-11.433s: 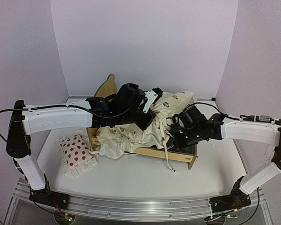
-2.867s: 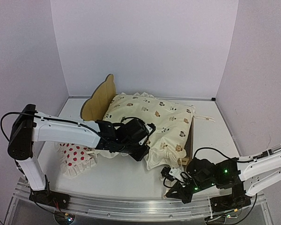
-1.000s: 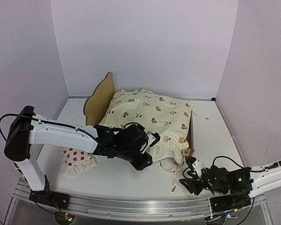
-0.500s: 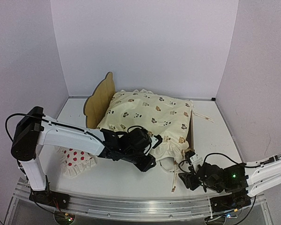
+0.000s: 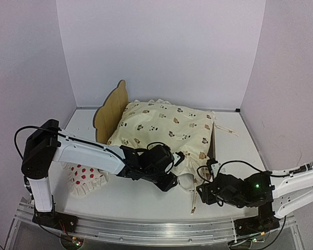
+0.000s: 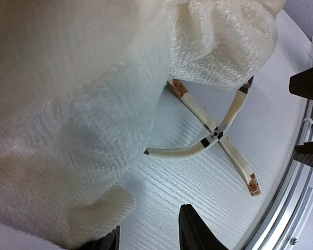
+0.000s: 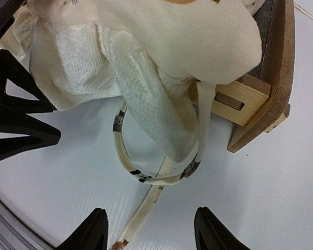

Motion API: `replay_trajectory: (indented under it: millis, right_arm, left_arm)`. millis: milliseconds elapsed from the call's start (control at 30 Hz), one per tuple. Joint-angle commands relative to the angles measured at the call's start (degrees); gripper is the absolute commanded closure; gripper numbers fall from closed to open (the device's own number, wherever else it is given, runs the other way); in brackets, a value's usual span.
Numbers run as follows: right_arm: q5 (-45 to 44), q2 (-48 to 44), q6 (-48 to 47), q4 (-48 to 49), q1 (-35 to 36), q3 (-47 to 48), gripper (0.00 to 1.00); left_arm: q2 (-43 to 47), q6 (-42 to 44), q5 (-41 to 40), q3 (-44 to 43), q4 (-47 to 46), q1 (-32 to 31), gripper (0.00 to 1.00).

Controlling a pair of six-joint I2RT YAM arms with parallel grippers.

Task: Set up the pet bed

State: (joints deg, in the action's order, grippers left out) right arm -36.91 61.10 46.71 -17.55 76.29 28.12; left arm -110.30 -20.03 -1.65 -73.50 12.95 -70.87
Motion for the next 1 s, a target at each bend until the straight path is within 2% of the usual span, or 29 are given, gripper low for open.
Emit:
replay_trajectory:
  millis: [0,333,600,767,967]
  right_arm:
    - [3.26,3.52,8.43,-8.55,0.20,5.40,0.41]
    - [12.30,14.86,9.96,-10.86,0.17,12.52,0.39]
    - [11.13,17.34,11.44,-11.19,0.18,12.30,0.41]
    - [10.28,16.38,10.49,-11.19,0.17,11.84,0.42]
    - [8.52,11.83,10.85,-11.18,0.19,9.34,0.55]
  left_arm:
    - [-0.31,-0.42,-0.83,-2.35,-0.06,-0.16,0.61]
    - [-0.15,-0.11,-5.95,-1.83,1.75,-0.20,0.62]
    - [0.06,0.82,-8.01,-1.94,3.12,-0.12,0.63]
    - [-0.55,0.88,-5.59,-1.75,0.73,-0.20,0.63]
    - [-1.61,1.05,-4.20,-2.83,0.13,-0.30,0.63]
